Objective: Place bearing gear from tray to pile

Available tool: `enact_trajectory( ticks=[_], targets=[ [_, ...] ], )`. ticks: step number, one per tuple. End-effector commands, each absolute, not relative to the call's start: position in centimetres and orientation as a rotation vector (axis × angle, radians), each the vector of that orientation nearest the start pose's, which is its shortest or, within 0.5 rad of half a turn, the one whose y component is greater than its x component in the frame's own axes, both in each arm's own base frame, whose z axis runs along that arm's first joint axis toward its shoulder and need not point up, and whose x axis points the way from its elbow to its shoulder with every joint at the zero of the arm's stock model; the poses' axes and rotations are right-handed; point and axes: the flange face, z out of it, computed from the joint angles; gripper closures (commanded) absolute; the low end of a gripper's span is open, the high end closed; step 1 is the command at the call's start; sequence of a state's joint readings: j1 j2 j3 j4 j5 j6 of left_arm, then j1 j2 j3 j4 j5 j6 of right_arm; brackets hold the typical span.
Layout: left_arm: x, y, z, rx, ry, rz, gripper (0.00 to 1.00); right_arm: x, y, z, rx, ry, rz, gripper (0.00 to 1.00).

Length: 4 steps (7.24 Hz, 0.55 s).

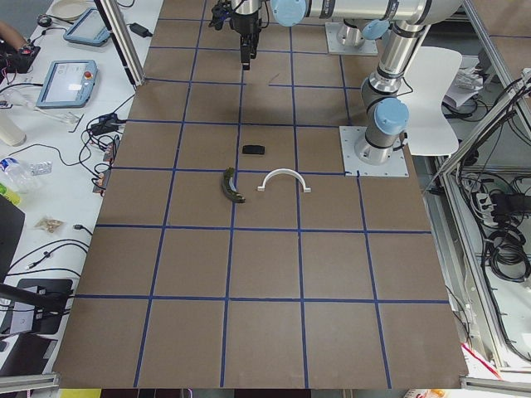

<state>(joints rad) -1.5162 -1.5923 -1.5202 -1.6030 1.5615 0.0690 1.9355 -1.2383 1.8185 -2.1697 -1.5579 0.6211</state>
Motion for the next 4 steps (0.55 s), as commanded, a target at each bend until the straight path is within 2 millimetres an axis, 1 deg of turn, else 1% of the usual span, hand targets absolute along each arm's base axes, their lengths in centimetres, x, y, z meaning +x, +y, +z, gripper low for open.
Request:
enact_trajectory(
  ticks=[1,2,3,4],
  targets=[
    [-10.6,-50.8,50.1,0.022,3.151,-0.003,0.00,37.2,-46.6,22.6,0.433,3.070,-0.032,0.80],
    [-10.6,-50.7,50.1,0.022,3.149,-0.003,0.00,36.7,-47.1,22.5,0.391,3.076,-0.054,0.66],
    [-10.6,-50.7,50.3,0.022,3.150,-0.008,0.00,35.2,-48.2,23.1,0.281,3.088,-0.075,0.18],
    [-10.7,-50.7,50.1,0.024,3.152,-0.003,0.00,33.7,-49.2,23.2,0.298,3.085,-0.058,0.00]
  ],
)
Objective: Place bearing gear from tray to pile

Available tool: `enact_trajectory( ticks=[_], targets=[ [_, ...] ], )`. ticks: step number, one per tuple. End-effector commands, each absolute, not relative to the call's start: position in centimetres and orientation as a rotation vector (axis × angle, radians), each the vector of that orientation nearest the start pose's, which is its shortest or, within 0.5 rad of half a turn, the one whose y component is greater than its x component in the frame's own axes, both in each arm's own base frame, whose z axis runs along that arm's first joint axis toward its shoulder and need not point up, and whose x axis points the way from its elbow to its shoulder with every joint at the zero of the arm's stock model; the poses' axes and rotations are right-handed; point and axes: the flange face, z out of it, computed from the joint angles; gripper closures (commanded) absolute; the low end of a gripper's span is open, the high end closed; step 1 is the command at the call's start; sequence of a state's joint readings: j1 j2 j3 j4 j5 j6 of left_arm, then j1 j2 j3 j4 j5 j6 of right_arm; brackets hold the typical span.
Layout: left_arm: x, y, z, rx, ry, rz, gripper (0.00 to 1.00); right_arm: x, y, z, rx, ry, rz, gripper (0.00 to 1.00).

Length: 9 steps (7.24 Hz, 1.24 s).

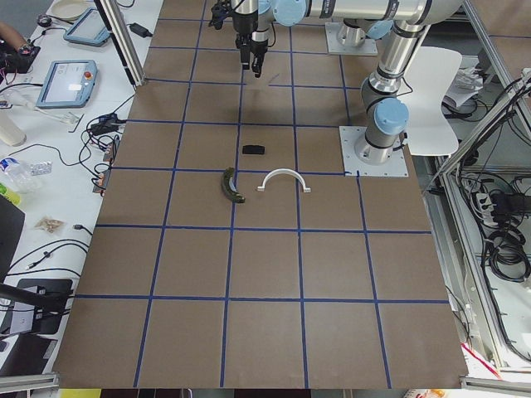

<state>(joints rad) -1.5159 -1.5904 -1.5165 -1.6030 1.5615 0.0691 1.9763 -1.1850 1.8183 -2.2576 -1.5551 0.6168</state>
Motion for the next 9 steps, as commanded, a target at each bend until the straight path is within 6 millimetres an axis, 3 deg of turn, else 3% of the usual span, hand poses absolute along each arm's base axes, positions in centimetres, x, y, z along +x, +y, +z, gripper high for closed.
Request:
enact_trajectory(
  ticks=[1,2,3,4,6,7,9],
  targets=[
    [-10.6,-50.6,50.0,0.022,3.151,0.001,0.00,32.2,-50.3,23.5,0.305,3.084,-0.070,0.00],
    [-10.7,-50.4,50.0,0.022,3.151,0.002,0.00,30.2,-50.9,25.1,0.172,3.100,-0.109,0.00],
    [-10.8,-50.5,49.7,0.026,3.153,0.009,0.00,25.6,-52.4,26.6,0.098,3.118,-0.081,0.00],
    [-10.9,-50.5,49.5,0.022,3.156,0.016,0.00,18.7,-53.9,28.8,-0.014,3.124,-0.053,0.00],
    [-11.4,-51.1,48.6,-0.044,3.163,0.042,0.00,6.5,-53.9,32.1,-0.293,3.137,0.042,0.00],
    [-13.4,-51.4,47.9,-0.152,3.161,0.045,0.00,-0.3,-53.3,33.0,-0.451,3.125,0.092,0.00],
    [-23.5,-51.6,43.8,-0.155,3.154,0.046,0.00,-14.3,-51.6,32.9,-0.560,3.082,0.080,0.00]
  ],
)
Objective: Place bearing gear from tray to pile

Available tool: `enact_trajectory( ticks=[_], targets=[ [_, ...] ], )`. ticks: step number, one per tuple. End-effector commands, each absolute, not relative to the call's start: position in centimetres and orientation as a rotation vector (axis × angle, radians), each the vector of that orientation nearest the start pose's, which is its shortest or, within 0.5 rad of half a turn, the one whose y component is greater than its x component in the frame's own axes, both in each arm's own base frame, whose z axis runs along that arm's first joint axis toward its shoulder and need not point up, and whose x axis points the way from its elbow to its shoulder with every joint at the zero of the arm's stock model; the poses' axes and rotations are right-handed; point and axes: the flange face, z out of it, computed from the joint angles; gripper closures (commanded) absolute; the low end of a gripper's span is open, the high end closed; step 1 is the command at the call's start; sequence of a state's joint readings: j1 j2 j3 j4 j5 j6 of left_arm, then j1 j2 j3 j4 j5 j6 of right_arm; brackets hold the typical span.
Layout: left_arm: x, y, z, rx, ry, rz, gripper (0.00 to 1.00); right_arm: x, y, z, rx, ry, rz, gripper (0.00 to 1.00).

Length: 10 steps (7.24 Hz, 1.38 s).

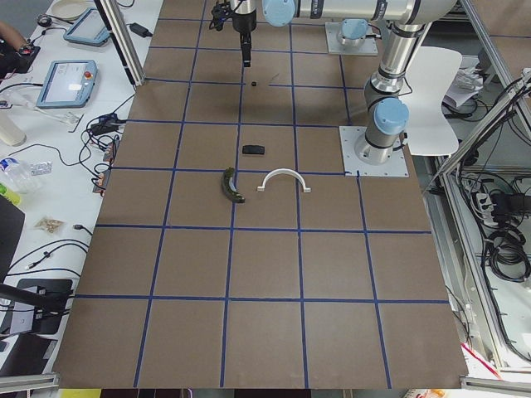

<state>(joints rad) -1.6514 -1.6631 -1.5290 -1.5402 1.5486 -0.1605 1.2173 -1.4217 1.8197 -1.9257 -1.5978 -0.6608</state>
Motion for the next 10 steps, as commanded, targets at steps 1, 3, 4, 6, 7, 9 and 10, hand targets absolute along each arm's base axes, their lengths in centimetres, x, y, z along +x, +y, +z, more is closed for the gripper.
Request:
enact_trajectory(
  ticks=[1,3,4,6,7,9,10],
  targets=[
    [-27.7,-52.2,40.5,-0.153,3.151,0.052,0.00,-19.4,-50.5,31.9,-0.682,3.046,0.092,0.00],
    [-33.4,-52.0,32.5,-0.159,3.117,0.137,0.00,-28.9,-49.0,29.9,-0.727,3.033,0.076,0.00],
    [-35.8,-51.6,28.7,-0.124,3.131,0.099,0.00,-33.9,-48.4,29.1,-0.761,3.025,0.067,0.00],
    [-37.9,-50.1,23.2,-0.156,3.120,0.090,0.00,-39.9,-48.6,23.7,-0.753,2.979,0.089,0.00],
    [-37.9,-49.8,21.7,-0.161,3.120,0.084,0.00,-40.2,-49.1,22.7,-0.889,2.986,0.022,0.00],
    [-38.3,-50.3,19.3,-0.208,3.158,-0.032,0.00,-40.7,-49.5,21.9,-0.998,2.984,0.000,0.10],
    [-38.5,-49.9,19.0,-0.182,3.151,-0.028,0.00,-40.7,-49.6,20.0,-0.973,2.960,0.000,0.11]
  ],
)
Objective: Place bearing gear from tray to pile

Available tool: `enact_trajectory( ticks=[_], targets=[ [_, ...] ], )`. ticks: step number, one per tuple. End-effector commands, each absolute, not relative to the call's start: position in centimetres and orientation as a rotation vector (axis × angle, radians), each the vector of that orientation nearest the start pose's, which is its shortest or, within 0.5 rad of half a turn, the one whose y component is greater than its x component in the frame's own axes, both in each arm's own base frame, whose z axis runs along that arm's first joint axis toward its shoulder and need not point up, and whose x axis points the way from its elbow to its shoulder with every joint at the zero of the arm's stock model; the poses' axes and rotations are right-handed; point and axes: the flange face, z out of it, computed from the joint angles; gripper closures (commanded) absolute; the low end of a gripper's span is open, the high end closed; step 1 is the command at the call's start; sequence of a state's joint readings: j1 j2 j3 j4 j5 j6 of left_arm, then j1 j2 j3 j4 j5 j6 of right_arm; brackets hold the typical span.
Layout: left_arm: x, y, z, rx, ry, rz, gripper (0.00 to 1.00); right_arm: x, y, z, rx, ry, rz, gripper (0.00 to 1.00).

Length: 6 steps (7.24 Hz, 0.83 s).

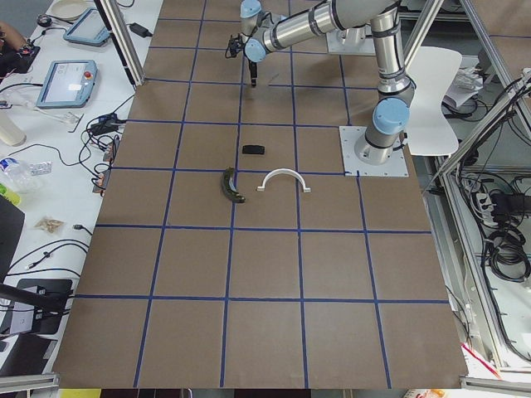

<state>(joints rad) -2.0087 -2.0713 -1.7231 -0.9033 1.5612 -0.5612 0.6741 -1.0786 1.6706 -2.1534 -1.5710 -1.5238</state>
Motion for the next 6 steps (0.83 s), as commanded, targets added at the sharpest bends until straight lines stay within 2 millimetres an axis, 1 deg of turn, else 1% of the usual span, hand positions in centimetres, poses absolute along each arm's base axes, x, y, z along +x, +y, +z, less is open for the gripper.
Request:
enact_trajectory(
  ticks=[1,2,3,5,6],
  targets=[
    [-38.4,-49.9,18.6,-0.179,3.141,-0.029,0.00,-40.8,-49.7,19.0,-0.969,2.948,0.009,0.21],
    [-38.4,-49.9,18.7,-0.188,3.141,-0.031,0.00,-40.8,-49.6,19.0,-0.961,2.954,0.023,0.22],
    [-38.3,-49.9,18.2,-0.190,3.138,-0.015,0.03,-40.8,-49.6,18.9,-0.955,2.952,0.028,0.22],
    [-38.3,-49.9,17.7,-0.181,3.134,-0.004,0.17,-40.7,-49.5,18.7,-0.934,2.956,0.032,0.29],
    [-38.3,-49.8,17.4,-0.180,3.129,0.005,0.23,-40.7,-49.5,18.7,-0.931,2.955,0.033,0.40]
  ],
)
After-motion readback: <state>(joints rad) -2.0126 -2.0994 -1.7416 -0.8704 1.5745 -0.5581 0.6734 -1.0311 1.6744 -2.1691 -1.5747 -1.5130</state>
